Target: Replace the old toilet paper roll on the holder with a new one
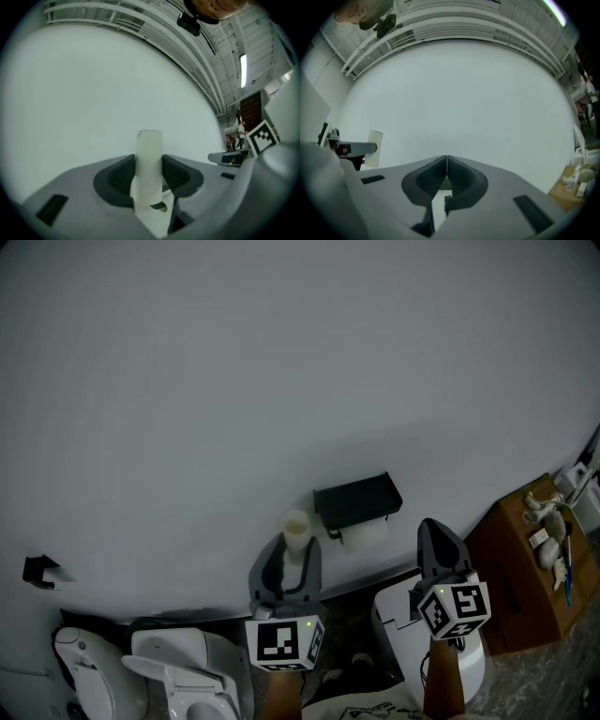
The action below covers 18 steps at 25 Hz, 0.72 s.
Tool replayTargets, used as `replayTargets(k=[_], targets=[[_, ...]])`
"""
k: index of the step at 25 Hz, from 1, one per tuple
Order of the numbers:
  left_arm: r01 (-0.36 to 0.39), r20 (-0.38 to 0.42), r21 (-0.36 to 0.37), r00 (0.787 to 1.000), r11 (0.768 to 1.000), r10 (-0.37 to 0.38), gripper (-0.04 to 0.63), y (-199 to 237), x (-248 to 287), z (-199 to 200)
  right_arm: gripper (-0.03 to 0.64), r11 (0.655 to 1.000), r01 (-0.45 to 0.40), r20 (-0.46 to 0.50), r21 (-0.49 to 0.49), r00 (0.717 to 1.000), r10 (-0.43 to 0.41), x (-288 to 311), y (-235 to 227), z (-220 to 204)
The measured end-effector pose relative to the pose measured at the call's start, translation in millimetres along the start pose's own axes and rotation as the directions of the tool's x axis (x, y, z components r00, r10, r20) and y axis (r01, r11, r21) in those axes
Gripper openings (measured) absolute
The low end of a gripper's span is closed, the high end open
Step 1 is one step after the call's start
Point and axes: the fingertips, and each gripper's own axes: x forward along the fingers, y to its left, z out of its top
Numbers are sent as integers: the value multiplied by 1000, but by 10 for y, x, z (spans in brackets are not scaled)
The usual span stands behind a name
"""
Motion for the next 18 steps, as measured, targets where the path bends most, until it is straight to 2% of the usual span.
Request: replayTargets(k=[18], targets=[[7,3,2,1000,1000,-7,181,28,24,6,21,1000,13,-5,-24,1000,-13,8,-4,8]])
